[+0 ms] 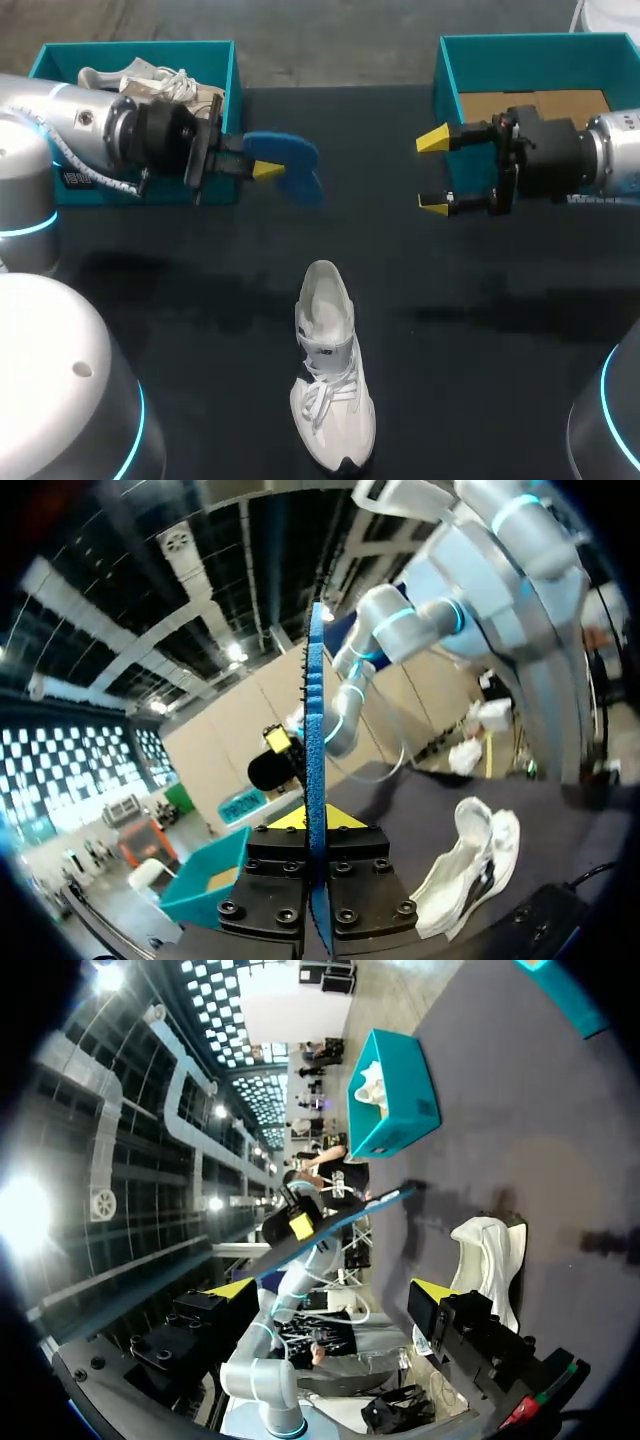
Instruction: Take the shoe out of the shoebox, open the shoe tongue, remove and reinsert the insole, then place the shoe into the shoebox
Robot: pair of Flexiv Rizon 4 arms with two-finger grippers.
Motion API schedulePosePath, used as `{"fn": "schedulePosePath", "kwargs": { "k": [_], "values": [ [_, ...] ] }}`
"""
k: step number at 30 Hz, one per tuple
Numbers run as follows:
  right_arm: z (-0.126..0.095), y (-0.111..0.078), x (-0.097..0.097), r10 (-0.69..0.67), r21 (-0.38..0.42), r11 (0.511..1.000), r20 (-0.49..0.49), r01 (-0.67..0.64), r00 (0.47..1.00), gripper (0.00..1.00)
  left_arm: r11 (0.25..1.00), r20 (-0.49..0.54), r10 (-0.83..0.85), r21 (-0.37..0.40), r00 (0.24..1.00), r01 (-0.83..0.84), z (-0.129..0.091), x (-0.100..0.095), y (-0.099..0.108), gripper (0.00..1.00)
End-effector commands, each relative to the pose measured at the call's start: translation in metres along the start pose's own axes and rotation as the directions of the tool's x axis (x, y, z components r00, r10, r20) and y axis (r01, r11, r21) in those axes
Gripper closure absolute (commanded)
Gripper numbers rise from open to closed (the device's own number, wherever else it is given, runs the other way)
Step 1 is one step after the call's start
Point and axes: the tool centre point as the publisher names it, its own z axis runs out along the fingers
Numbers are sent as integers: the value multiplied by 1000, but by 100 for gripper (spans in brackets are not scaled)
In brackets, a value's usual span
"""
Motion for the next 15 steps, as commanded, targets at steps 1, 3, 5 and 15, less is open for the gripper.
{"fn": "schedulePosePath", "kwargs": {
  "k": [1, 3, 5, 15],
  "values": [
    [0, -1, 0, 0, -1, 1000, 1, 0, 1000, 0, 967, -68, -225, 110, 972, 232, -1, -5, 7, 100],
    [0, -1, 0, 0, -1, 1000, 1, 0, 1000, 0, 967, -68, -225, 110, 972, 232, -1, -5, 7, 100],
    [0, -1, 0, 0, -1, 1000, 1, 0, 1000, 0, 927, -70, -353, 112, 933, 359, 5, -8, 7, 100],
    [0, -1, 0, 0, -1, 1000, 1, 0, 1000, 0, 684, -27, -720, 145, 693, 715, 11, -22, 21, 100]
  ]
}}
